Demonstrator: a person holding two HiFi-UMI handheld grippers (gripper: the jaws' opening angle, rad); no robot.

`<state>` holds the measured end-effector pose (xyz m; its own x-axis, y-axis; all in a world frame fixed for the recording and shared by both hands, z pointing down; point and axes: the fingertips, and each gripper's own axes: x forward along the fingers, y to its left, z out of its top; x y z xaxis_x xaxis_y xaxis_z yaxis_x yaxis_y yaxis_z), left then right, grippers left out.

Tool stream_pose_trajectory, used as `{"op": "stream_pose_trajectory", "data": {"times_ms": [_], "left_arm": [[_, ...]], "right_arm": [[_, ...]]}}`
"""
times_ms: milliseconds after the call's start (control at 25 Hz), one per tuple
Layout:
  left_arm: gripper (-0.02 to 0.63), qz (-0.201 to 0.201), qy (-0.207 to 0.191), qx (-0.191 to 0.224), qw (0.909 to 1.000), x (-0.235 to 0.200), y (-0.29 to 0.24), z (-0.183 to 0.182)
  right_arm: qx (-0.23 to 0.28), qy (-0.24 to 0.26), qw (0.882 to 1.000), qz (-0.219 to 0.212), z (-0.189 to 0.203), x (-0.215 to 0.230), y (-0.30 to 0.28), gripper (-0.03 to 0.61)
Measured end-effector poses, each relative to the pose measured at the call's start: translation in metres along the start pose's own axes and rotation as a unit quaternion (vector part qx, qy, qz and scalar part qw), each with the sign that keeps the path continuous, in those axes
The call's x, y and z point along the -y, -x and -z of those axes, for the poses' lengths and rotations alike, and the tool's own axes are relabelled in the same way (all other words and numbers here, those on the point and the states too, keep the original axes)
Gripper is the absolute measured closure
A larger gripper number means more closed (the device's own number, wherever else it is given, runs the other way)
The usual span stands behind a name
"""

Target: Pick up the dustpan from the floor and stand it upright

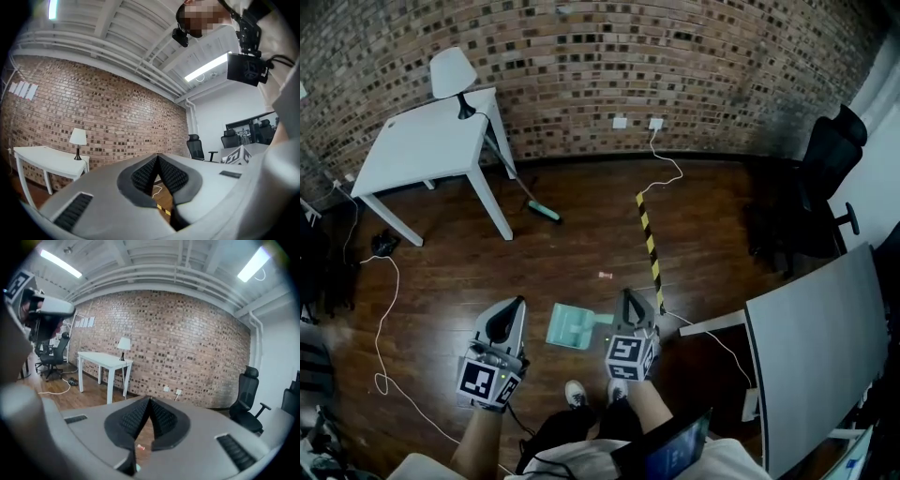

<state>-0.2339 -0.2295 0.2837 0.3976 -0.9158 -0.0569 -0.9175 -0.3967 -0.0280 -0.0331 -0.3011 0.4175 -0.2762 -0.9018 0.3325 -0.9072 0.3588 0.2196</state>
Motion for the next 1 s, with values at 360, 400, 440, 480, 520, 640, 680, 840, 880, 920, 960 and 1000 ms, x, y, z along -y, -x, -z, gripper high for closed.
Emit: {"op": "stream_pose_trajectory", "data": {"times_ms": [360,400,440,480,520,640,680,840,880,920,960,1000], "left_arm": [[0.603,-0.004,-0.032,0.054,0.998,0.02,-0.01,-0.088],[0.603,-0.009,-0.032,0.064,0.9974,0.019,-0.009,-0.102],[0.603,-0.014,-0.033,0.074,0.9966,0.018,-0.009,-0.116],[0.603,-0.018,-0.036,0.082,0.9958,0.017,-0.01,-0.128],[0.603,-0.022,-0.043,0.087,0.995,0.016,-0.013,-0.139],[0.603,-0.043,-0.063,0.096,0.9925,0.01,-0.021,-0.162],[0.603,-0.05,-0.065,0.098,0.9918,0.009,-0.021,-0.168],[0.603,-0.052,-0.071,0.099,0.9912,0.015,-0.016,-0.181],[0.603,-0.051,-0.074,0.098,0.9912,0.017,-0.014,-0.181],[0.603,-0.049,-0.077,0.097,0.9911,0.019,-0.012,-0.179],[0.603,-0.047,-0.08,0.097,0.9909,0.021,-0.009,-0.176],[0.603,-0.044,-0.083,0.096,0.9909,0.023,-0.007,-0.172]], "right_arm": [[0.16,-0.039,0.984,-0.071,-0.176,0.048,0.066,0.598],[0.177,-0.047,0.98,-0.072,-0.196,0.058,0.074,0.598],[0.196,-0.054,0.977,-0.072,-0.214,0.068,0.082,0.598],[0.214,-0.061,0.972,-0.07,-0.231,0.078,0.091,0.598],[0.231,-0.066,0.968,-0.069,-0.246,0.086,0.099,0.598],[0.251,-0.068,0.963,-0.069,-0.273,0.102,0.115,0.6],[0.25,-0.069,0.963,-0.069,-0.275,0.104,0.118,0.6],[0.236,-0.079,0.966,-0.072,-0.27,0.106,0.13,0.6],[0.233,-0.081,0.966,-0.073,-0.267,0.105,0.133,0.6],[0.233,-0.082,0.966,-0.072,-0.265,0.105,0.137,0.6],[0.234,-0.082,0.966,-0.071,-0.262,0.104,0.139,0.6],[0.234,-0.081,0.966,-0.069,-0.259,0.103,0.143,0.6]]}}
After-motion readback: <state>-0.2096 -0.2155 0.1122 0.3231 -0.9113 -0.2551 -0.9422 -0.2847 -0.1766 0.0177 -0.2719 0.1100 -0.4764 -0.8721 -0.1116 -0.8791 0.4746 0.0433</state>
